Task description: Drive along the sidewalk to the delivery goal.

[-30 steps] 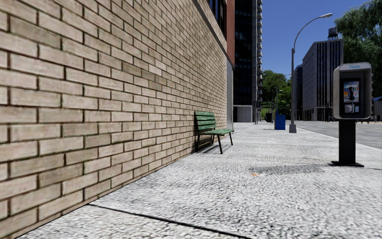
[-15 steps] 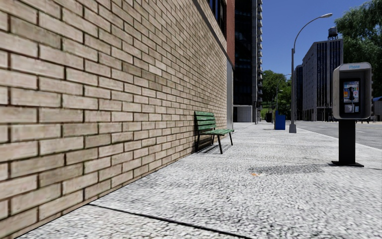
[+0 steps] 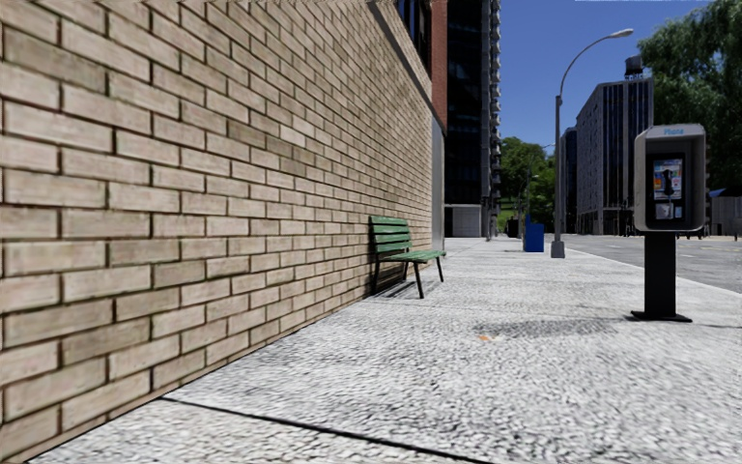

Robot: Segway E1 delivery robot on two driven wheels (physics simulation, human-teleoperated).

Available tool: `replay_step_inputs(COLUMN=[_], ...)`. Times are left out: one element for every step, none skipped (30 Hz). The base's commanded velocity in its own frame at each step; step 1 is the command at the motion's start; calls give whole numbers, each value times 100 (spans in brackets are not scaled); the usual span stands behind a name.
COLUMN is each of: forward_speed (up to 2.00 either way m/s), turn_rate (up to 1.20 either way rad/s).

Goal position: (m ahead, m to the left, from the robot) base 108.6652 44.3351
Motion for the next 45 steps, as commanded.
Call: replay_step_inputs(forward_speed=[0, 0, 0, 0, 0, 4, 13, 39, 39, 78, 105, 115, 115, 117, 117, 117, 117, 118, 122, 131, 131, 139, 143, 143, 145, 145, 145, 145, 145, 146, 146, 146, 146, 146, 146, 146, 146, 146, 146, 146, 146, 147, 147, 148, 151], turn_rate=[-28, -28, -28, -28, -28, -28, -28, -28, -28, -28, -28, -28, -28, -28, -28, -28, -28, -28, -28, -28, -28, -28, -28, -28, -30, -37, -40, -40, -42, -42, -43, -43, -43, -43, -43, -43, -43, -43, -43, -43, -43, -43, -43, -43, -43])
